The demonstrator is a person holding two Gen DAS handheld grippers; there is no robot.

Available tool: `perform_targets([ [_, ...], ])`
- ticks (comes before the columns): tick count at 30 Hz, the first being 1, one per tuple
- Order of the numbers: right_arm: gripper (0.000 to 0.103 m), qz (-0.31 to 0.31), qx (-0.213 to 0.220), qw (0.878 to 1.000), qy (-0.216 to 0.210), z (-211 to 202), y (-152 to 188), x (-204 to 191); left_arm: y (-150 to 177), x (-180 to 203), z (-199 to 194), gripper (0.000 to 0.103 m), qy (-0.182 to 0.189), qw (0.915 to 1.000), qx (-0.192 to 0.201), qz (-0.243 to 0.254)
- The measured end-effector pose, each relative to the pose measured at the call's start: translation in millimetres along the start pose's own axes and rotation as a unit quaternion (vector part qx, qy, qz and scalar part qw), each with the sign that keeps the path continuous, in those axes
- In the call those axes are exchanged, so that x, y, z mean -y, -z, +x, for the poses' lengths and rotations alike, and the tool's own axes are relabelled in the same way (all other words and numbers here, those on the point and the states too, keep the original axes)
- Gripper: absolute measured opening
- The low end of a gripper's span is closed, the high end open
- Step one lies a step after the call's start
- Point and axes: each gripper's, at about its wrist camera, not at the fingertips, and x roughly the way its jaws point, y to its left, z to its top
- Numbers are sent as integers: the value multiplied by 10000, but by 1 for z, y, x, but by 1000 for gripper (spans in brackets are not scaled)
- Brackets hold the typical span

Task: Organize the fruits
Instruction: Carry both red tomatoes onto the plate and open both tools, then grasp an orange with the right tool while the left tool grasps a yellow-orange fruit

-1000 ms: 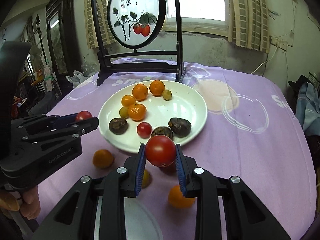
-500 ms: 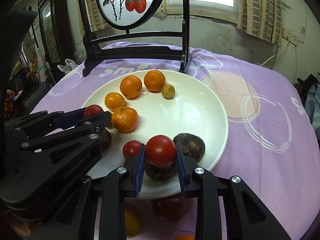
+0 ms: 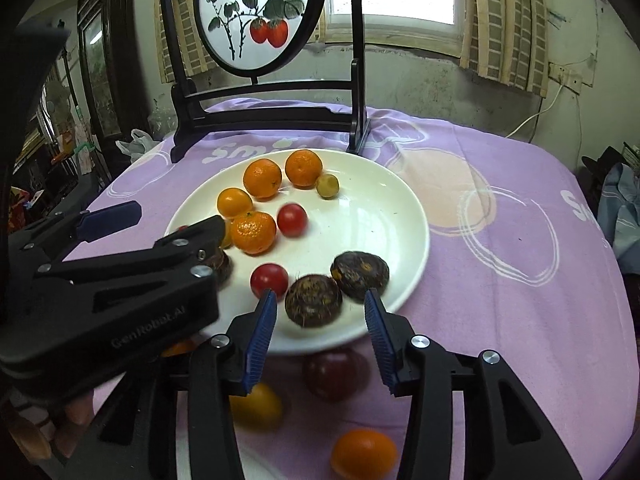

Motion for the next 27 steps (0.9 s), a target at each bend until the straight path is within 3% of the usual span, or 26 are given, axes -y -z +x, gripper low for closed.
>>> perform_targets([
  [8,49,157,93,9998,53,-38,37,13,43,-11,-32,86,22,9999,-98,-139],
  [18,49,254,-210,9994,-117,-54,97,2,110,-13,-55,88,177,9992,-325,-167],
  [27,50,89,-459,9984,310,-53,127,-6,124,-30,-40,88,21,9995,-280,-144],
])
